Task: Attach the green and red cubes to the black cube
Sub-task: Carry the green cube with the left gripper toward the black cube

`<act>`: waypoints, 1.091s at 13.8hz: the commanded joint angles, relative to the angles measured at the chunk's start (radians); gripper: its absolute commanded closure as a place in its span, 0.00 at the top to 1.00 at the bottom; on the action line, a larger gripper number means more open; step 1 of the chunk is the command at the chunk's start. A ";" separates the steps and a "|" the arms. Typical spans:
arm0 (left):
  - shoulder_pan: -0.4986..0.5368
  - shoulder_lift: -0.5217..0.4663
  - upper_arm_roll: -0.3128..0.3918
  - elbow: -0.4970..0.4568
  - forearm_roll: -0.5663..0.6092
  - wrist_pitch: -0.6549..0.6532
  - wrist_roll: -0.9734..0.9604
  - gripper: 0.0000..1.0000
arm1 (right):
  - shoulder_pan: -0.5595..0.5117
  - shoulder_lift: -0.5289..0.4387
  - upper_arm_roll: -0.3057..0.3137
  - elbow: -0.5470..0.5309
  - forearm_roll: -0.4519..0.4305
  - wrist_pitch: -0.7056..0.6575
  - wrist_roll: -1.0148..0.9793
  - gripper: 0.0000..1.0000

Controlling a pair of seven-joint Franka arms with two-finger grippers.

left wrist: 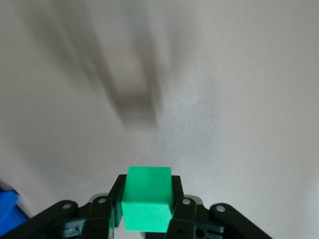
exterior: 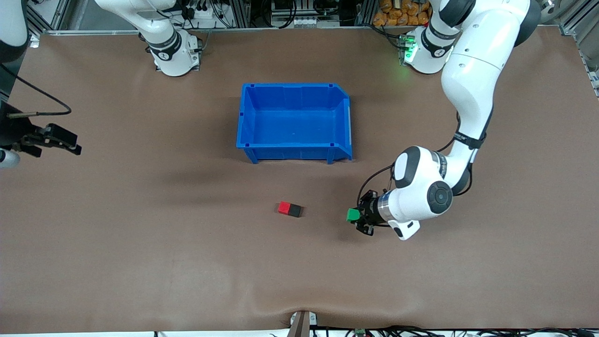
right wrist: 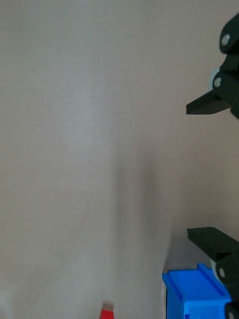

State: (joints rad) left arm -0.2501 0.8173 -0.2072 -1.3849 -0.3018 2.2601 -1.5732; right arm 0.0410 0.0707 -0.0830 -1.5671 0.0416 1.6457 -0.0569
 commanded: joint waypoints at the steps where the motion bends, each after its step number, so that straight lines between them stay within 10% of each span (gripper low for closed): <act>1: -0.026 0.031 0.006 0.033 -0.023 0.054 -0.033 0.00 | -0.018 -0.069 0.028 -0.073 0.017 0.007 0.051 1.00; 15: -0.115 0.132 0.003 0.127 -0.023 0.162 -0.082 0.00 | -0.021 -0.075 0.025 0.010 0.032 -0.086 0.143 1.00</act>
State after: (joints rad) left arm -0.3519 0.9274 -0.2077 -1.2894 -0.3085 2.4006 -1.6436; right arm 0.0396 0.0065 -0.0730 -1.5888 0.0616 1.5823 0.0623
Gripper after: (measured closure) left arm 0.608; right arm 0.000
